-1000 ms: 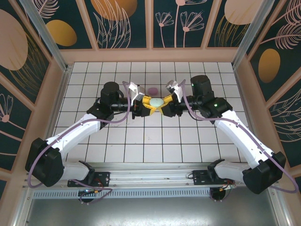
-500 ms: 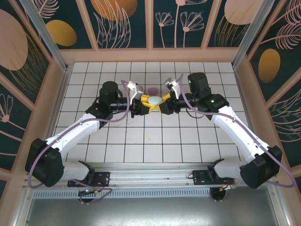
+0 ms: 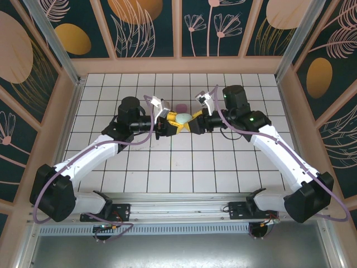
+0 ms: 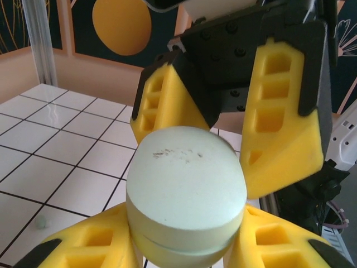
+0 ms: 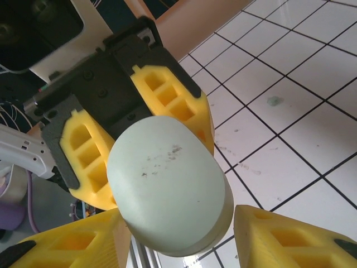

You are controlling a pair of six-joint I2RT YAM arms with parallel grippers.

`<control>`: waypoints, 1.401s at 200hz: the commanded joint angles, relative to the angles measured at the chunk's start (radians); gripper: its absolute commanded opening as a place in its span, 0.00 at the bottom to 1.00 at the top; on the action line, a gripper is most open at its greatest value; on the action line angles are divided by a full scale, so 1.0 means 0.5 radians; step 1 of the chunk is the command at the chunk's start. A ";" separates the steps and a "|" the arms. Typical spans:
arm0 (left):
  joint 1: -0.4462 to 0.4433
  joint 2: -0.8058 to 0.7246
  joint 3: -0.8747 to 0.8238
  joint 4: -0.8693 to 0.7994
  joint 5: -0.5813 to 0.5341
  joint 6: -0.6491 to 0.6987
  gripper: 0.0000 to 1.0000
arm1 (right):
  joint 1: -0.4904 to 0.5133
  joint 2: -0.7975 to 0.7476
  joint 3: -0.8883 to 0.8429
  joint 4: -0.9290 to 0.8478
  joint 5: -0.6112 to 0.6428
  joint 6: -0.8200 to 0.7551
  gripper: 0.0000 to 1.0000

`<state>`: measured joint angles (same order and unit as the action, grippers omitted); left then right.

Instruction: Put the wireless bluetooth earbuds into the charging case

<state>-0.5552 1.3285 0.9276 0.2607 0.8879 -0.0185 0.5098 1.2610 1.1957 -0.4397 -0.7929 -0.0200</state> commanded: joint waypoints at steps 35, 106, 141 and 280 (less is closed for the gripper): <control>-0.048 -0.063 -0.053 0.053 0.203 0.031 0.23 | -0.071 -0.045 0.078 0.279 0.229 0.120 0.51; -0.047 -0.076 -0.060 0.044 0.089 0.026 0.23 | -0.070 -0.057 0.075 0.253 0.160 0.150 0.57; -0.047 -0.088 -0.060 0.039 -0.012 0.016 0.23 | -0.070 -0.117 0.058 0.228 0.125 0.160 0.61; -0.048 -0.068 -0.053 0.035 -0.123 0.003 0.23 | -0.134 -0.186 0.138 0.139 0.276 0.272 0.63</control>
<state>-0.5747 1.3075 0.9031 0.2577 0.8375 -0.0189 0.4740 1.1866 1.2118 -0.3508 -0.7063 0.0689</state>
